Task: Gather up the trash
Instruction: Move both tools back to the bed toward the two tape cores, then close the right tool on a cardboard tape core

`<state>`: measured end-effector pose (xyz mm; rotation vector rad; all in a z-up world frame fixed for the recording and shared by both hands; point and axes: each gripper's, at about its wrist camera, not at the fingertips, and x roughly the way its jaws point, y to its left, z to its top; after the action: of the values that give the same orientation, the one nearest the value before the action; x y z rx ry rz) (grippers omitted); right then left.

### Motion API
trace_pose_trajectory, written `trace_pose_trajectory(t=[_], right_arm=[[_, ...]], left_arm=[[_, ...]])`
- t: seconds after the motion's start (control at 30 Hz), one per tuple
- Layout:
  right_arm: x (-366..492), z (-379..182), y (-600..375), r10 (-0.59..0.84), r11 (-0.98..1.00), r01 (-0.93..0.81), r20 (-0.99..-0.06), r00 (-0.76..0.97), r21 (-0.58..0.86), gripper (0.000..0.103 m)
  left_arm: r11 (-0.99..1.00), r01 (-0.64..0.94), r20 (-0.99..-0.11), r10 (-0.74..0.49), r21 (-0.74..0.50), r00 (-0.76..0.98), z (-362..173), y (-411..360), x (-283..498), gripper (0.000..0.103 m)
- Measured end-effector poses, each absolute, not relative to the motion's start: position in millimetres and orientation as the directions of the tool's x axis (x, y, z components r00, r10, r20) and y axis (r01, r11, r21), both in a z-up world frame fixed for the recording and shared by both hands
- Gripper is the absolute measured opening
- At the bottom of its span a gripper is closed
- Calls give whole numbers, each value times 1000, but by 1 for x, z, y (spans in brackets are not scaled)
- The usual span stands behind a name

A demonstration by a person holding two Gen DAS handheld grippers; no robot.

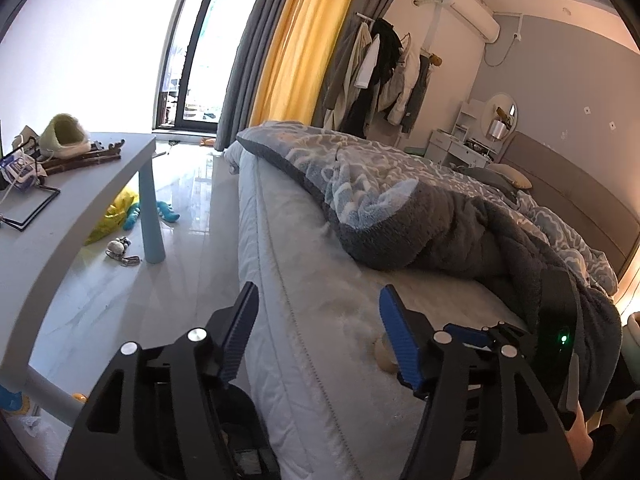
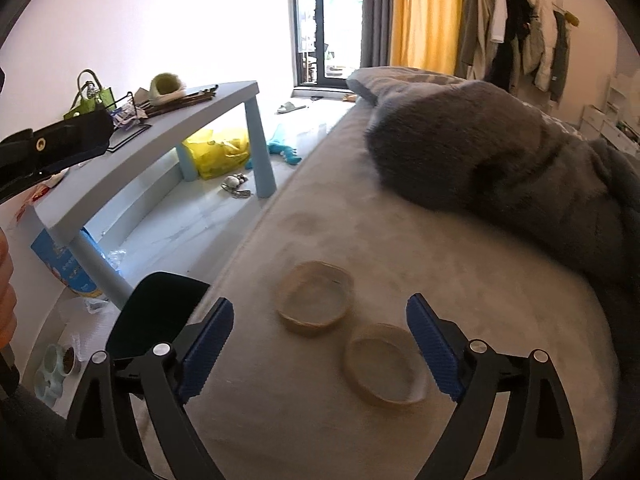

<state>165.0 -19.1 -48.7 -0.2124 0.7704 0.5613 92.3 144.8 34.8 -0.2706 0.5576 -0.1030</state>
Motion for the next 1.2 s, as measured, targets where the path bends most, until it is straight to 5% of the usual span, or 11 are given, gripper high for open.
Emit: trace_pose_trajectory(t=[0.47, 0.57, 0.93, 1.2], right_arm=[[182, -73, -44, 368, 837, -547, -769, 522, 29, 90], [186, -75, -49, 382, 837, -543, -777, 500, 62, 75], [191, -79, -56, 399, 821, -565, -788, 468, 80, 51], [200, -73, -80, 391, 841, -534, -776, 496, 83, 49]], left_arm=[[963, 44, -559, -190, -264, 807, 15, 113, 120, 84], [963, 47, -579, -198, -266, 791, 9, 107, 126, 87], [966, 84, -632, -223, -243, 742, -6, 82, 140, 90], [964, 97, -657, -239, -246, 715, -18, 64, 153, 91]])
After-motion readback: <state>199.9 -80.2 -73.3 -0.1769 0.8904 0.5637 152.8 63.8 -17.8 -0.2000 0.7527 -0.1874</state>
